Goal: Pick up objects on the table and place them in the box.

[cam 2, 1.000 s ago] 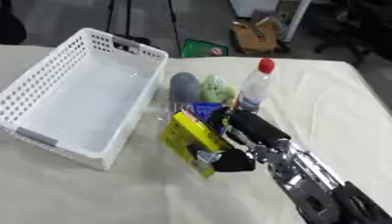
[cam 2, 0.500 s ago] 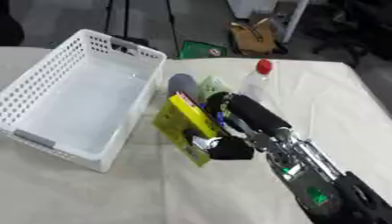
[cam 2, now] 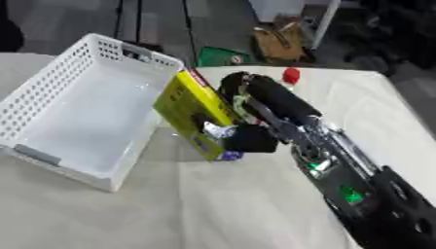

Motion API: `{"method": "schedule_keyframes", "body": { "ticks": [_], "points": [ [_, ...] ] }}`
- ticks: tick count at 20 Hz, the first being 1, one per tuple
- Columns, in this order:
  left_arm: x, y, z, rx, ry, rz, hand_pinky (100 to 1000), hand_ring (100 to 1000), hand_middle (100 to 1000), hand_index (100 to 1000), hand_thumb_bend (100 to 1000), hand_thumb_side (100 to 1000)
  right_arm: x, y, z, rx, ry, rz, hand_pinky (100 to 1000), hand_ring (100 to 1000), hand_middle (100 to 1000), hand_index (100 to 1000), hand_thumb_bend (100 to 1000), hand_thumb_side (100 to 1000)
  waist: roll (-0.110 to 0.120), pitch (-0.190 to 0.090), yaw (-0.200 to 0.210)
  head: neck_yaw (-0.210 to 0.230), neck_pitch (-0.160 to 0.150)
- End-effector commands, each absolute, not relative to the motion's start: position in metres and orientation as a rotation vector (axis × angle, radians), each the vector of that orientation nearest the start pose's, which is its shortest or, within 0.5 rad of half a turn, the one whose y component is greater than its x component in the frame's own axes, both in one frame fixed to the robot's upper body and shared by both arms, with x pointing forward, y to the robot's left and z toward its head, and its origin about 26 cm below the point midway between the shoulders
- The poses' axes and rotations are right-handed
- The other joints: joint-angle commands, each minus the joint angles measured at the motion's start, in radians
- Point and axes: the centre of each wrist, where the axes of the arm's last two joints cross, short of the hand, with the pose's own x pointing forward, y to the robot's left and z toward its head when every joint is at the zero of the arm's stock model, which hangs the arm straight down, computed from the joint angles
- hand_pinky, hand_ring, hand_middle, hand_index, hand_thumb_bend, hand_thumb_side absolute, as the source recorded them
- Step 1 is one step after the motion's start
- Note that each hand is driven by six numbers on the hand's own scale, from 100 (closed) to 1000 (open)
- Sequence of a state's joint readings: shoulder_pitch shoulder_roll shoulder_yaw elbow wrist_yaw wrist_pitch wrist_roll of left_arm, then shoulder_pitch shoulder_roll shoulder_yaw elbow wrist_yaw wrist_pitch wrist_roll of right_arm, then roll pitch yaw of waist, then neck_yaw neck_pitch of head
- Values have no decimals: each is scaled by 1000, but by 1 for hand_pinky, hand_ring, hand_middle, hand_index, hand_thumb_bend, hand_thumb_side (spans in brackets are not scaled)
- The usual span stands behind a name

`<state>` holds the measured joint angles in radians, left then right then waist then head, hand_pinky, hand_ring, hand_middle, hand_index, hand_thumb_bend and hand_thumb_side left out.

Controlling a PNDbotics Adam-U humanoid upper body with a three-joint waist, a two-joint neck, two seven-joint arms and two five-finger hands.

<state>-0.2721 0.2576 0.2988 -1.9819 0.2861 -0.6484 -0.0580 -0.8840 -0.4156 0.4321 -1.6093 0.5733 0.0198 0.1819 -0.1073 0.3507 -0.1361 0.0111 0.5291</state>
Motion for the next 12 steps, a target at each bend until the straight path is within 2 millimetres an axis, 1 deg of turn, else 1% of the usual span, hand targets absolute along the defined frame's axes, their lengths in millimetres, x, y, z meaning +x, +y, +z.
{"method": "schedule_keyframes", "body": {
  "ticks": [1,5,8,12],
  "points": [
    [288,330,209,-124,3314,62,807,802,782,773,100,695,378,-129,281,897,2923,-1850,868,862,432,618,296,860,2,-30,-2,-4,1],
    [288,330,208,-121,3317,60,807,802,782,773,100,695,375,-102,304,857,2895,-1765,868,860,434,618,282,881,2,-34,3,-10,6],
    [288,329,208,-117,3320,58,807,802,783,773,100,695,372,-82,320,858,2863,-1679,869,854,441,616,247,921,3,-36,7,-16,8],
    [288,328,207,-110,3322,53,807,803,783,773,100,695,370,-58,331,872,2825,-1579,870,851,443,615,228,943,5,-37,13,-25,9]
  ]
}}
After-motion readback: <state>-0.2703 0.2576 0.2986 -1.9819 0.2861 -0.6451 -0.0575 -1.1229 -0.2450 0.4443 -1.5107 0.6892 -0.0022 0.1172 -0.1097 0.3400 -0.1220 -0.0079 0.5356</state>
